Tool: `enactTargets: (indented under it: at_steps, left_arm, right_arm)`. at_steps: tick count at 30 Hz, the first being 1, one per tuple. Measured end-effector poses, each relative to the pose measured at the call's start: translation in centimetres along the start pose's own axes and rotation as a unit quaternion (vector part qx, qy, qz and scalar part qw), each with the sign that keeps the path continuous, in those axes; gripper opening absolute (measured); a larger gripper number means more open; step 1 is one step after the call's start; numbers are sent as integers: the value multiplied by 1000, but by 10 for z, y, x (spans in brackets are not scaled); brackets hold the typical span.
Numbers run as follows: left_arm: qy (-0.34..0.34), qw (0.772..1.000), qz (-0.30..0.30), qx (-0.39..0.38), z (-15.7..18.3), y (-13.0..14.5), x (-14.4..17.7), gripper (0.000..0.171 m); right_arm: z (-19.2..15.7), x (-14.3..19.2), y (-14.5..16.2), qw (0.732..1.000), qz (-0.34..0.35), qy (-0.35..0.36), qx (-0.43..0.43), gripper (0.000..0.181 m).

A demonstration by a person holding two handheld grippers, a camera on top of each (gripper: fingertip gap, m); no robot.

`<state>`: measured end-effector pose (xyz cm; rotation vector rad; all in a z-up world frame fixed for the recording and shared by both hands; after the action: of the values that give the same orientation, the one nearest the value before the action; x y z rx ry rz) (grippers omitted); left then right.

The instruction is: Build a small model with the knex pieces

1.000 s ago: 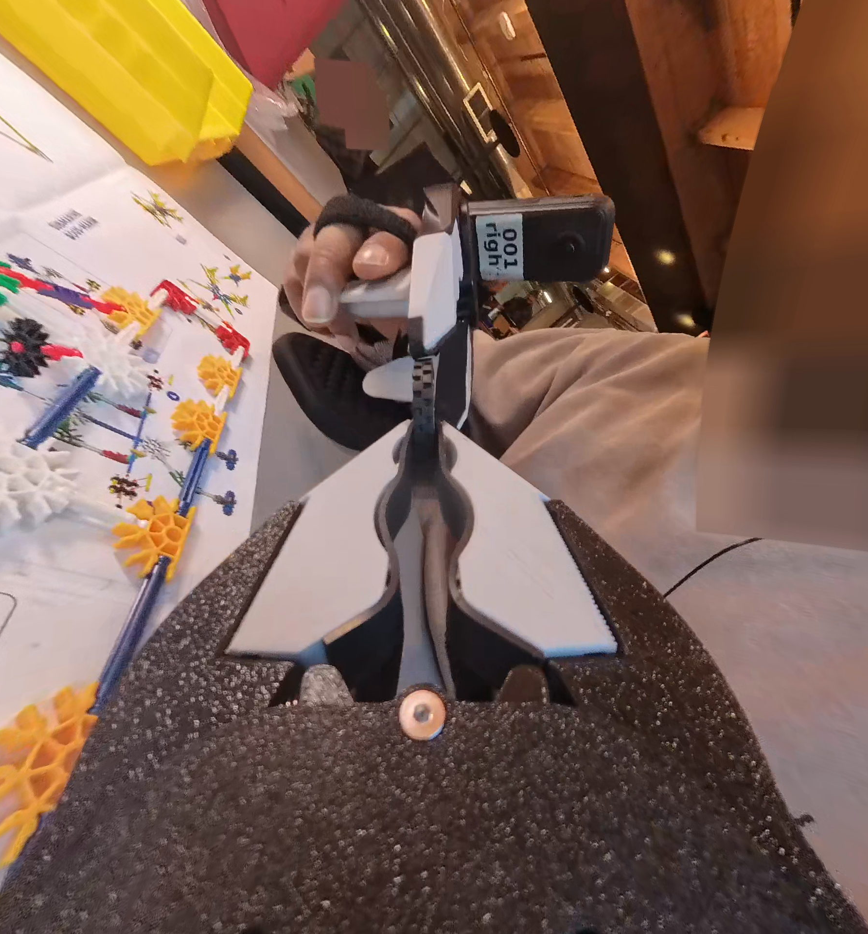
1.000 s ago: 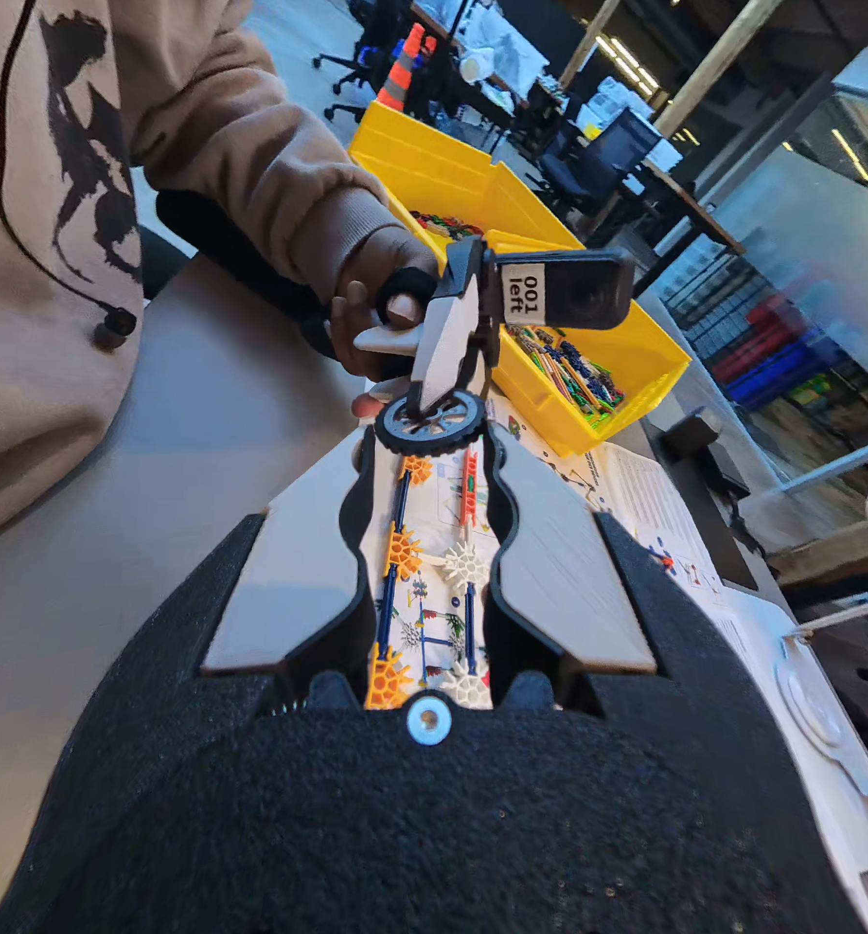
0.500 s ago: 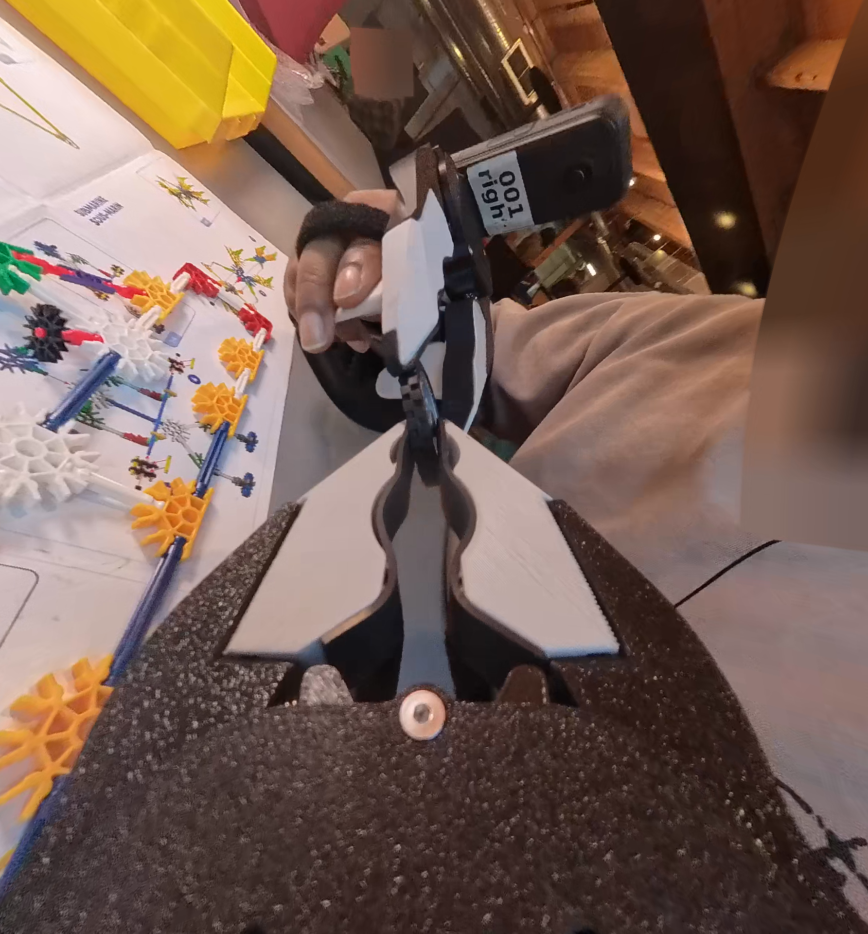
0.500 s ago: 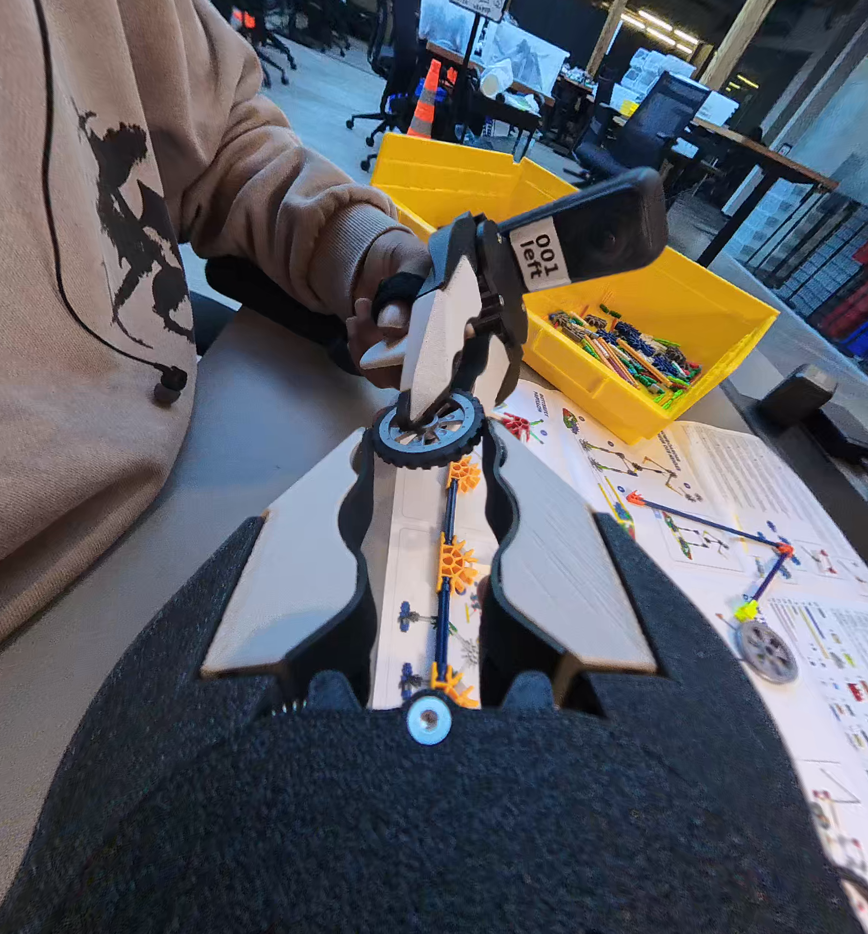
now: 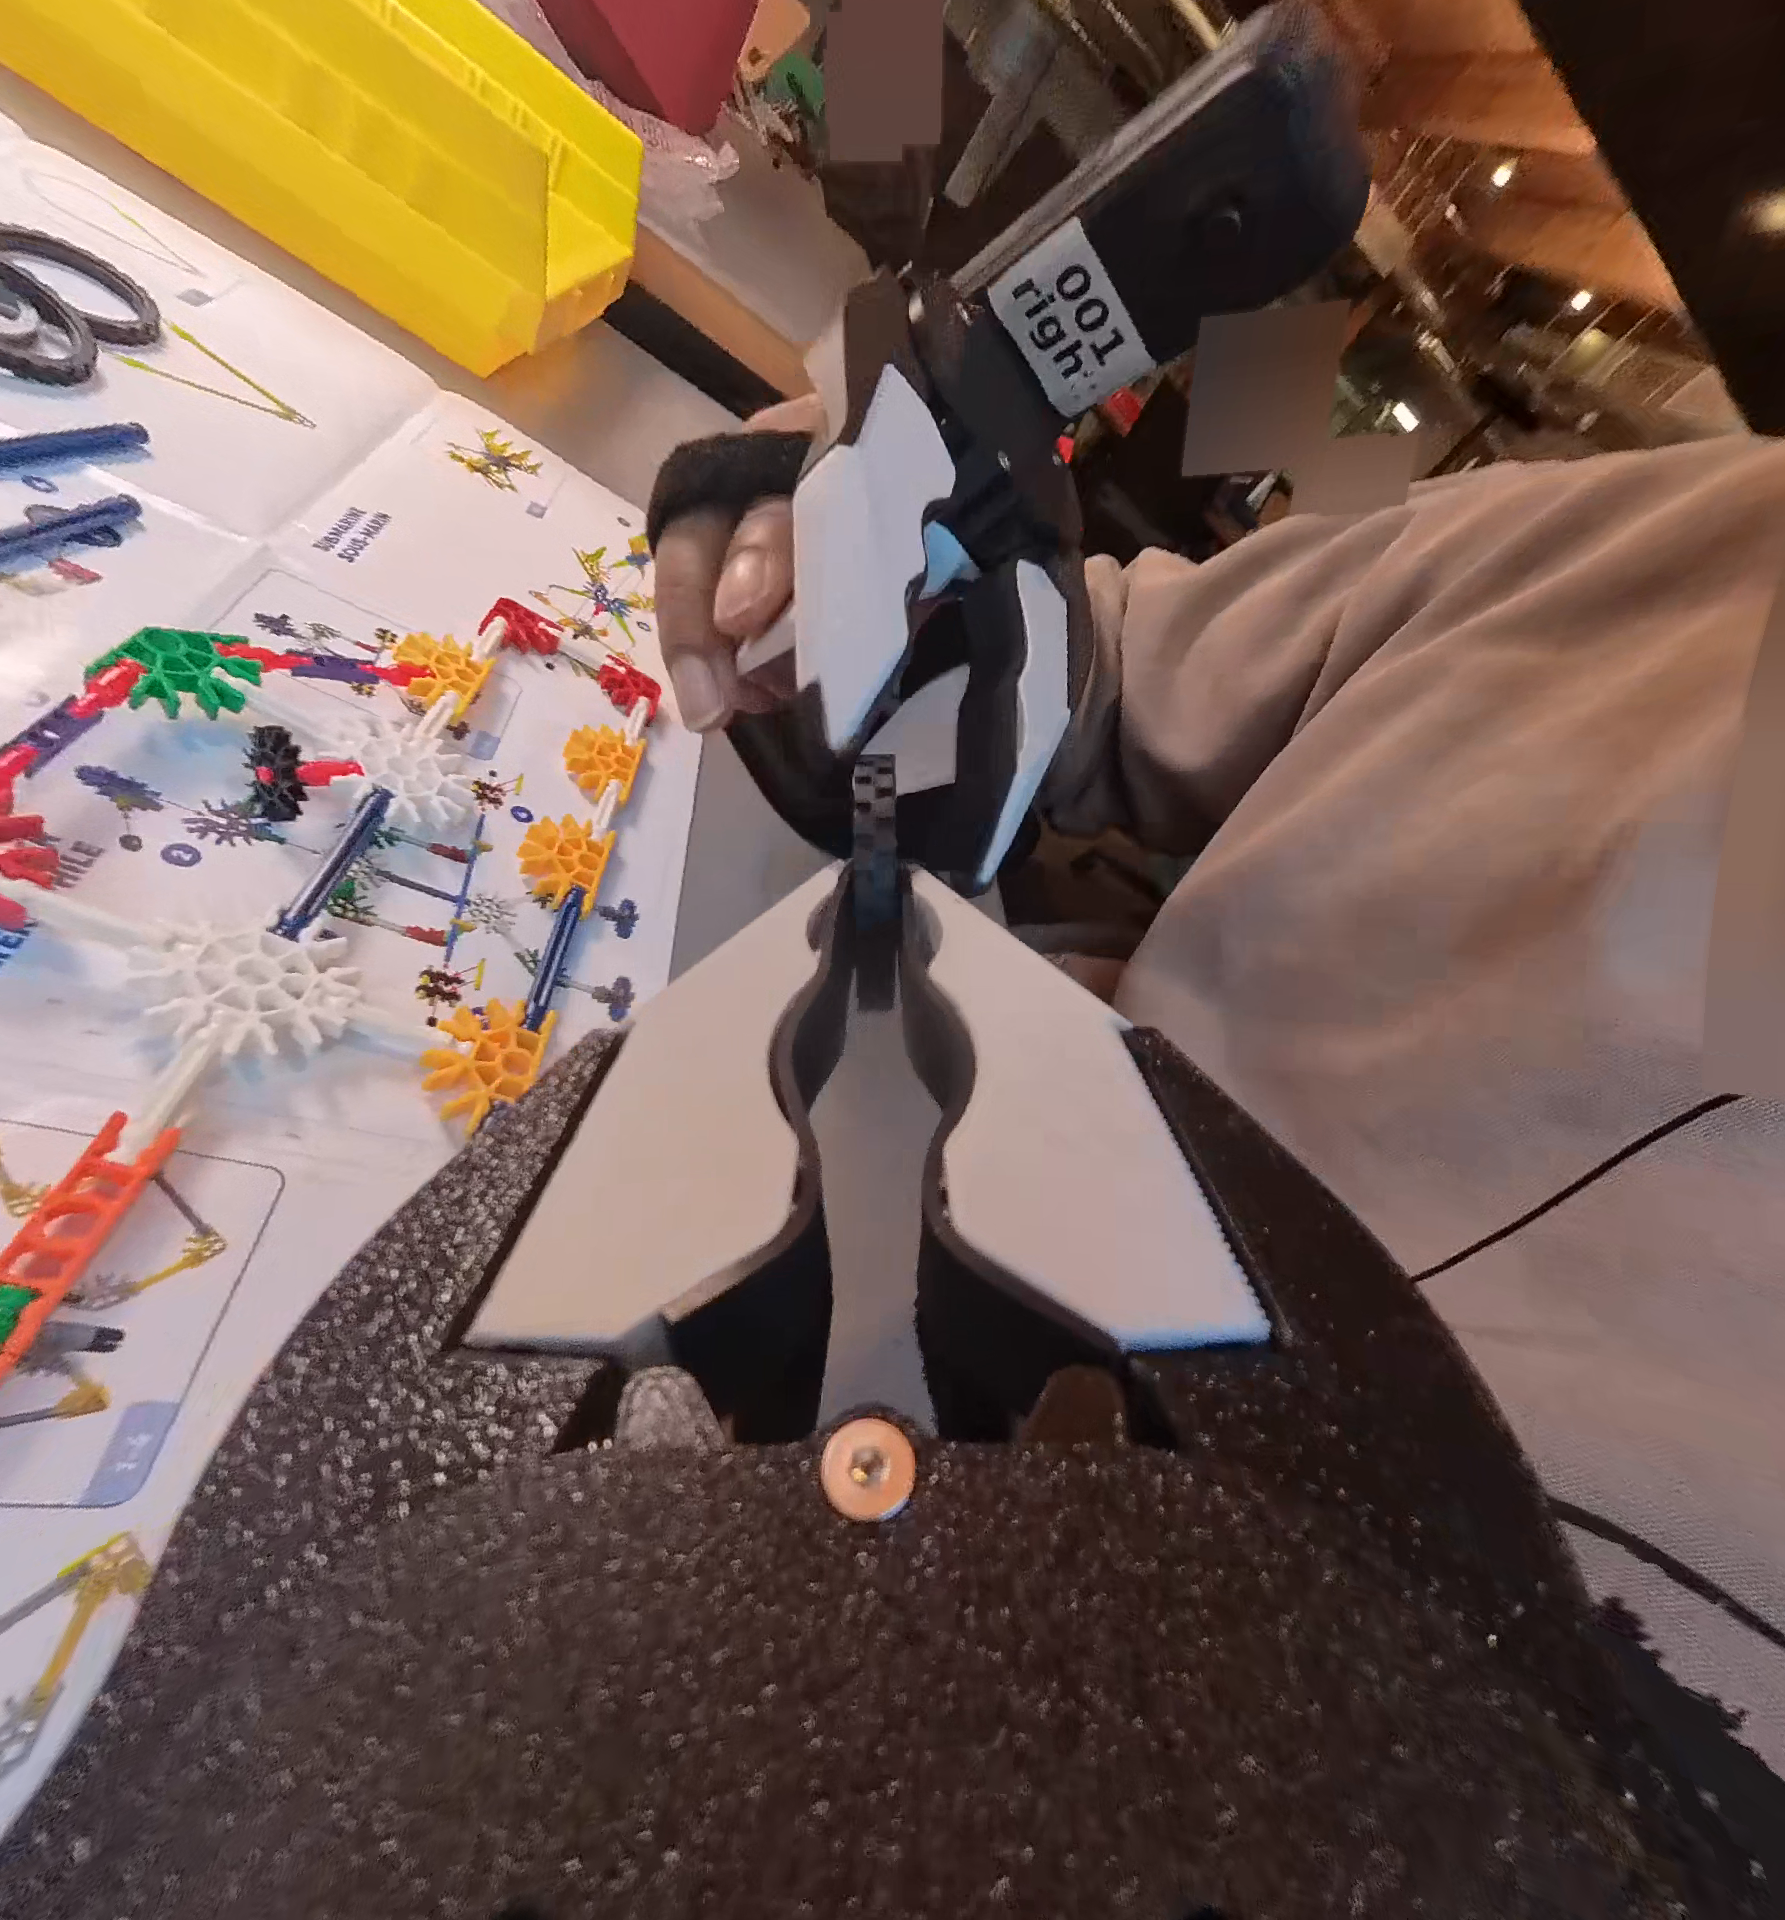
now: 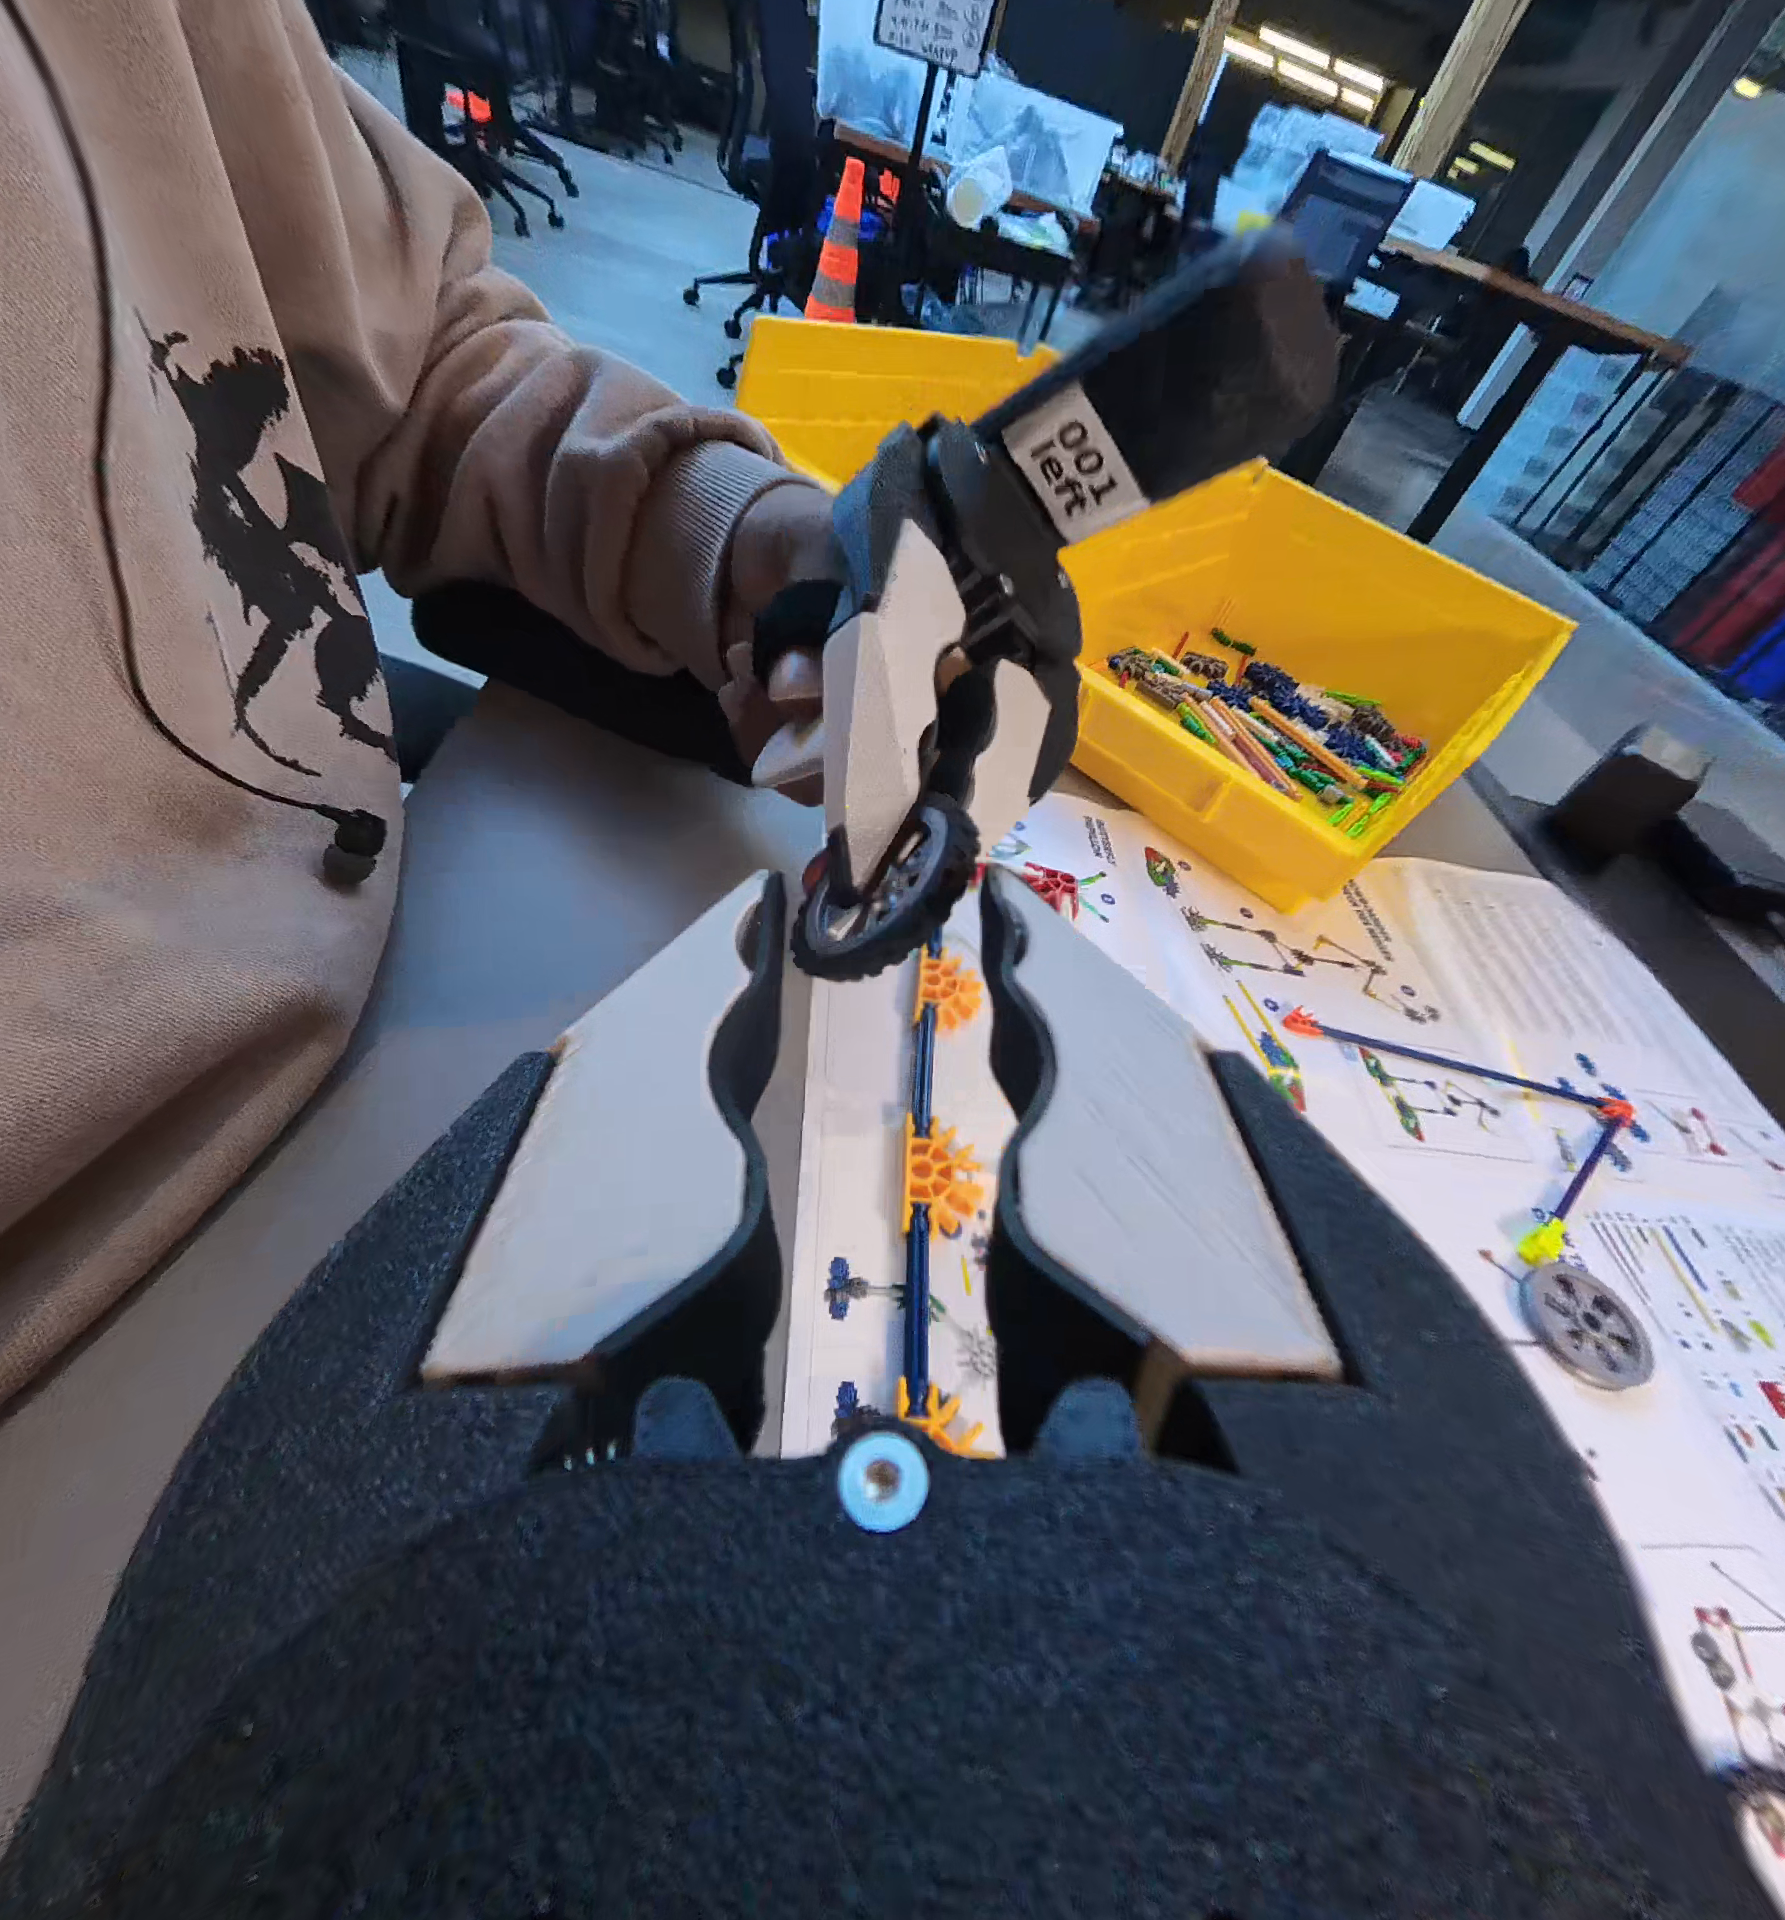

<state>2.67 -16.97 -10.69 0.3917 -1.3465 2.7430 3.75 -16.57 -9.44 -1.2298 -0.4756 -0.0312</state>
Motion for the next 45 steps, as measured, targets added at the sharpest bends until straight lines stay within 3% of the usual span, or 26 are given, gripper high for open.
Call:
enactTargets:
  at_steps: [3,6,8,11,16,26,37,39,41,45]
  left_arm:
    - [73,994,20,77,3,1,0,3]
    - [112,988,15,109,8,3,-4,3]
    - [129,984,10,123,11,4,-7,3]
    - [138,981,-2,137,11,10,-11,3]
    - [143,979,-24,140,13,17,-16,3]
    - [92,989,-40,110,8,24,-21,6]
    - [81,994,-25,66,13,20,-17,7]
    - [60,997,-9,38,12,14,-11,3]
    - [17,1000,-16,11,6,14,-8,3]
    - [19,1000,12,12,6,7,-2,3]
  right_arm:
    - [-5,5,-1,999,3,-11,32,59]
    - [-10,1,8,996,-31,-9,81,67]
    - [-14,-3,10,994,-40,-11,103,66]
    - [-17,-3,8,992,-37,-20,117,50]
    - [-25,-4,12,990,-56,-65,115,44]
    - [-25,-11,19,995,-27,-99,9,42]
    - [-23,-10,14,994,-1,-105,-21,41]
    - [-21,-9,20,992,-8,-111,-53,19]
    - [-19,-7,25,992,-10,-103,-65,8]
    - [-11,-8,20,991,-1,-92,-97,11]
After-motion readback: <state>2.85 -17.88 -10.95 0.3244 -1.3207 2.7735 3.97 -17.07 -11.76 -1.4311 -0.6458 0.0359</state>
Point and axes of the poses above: each gripper's, where its closed fingertips meet, x back along the fingers, y out of its underside, z = x × y across the jaws, the point moved 1 cm from there along x, back along the fingers, and after that the axes turned 8 degrees about -z, right-handed, at the moved point
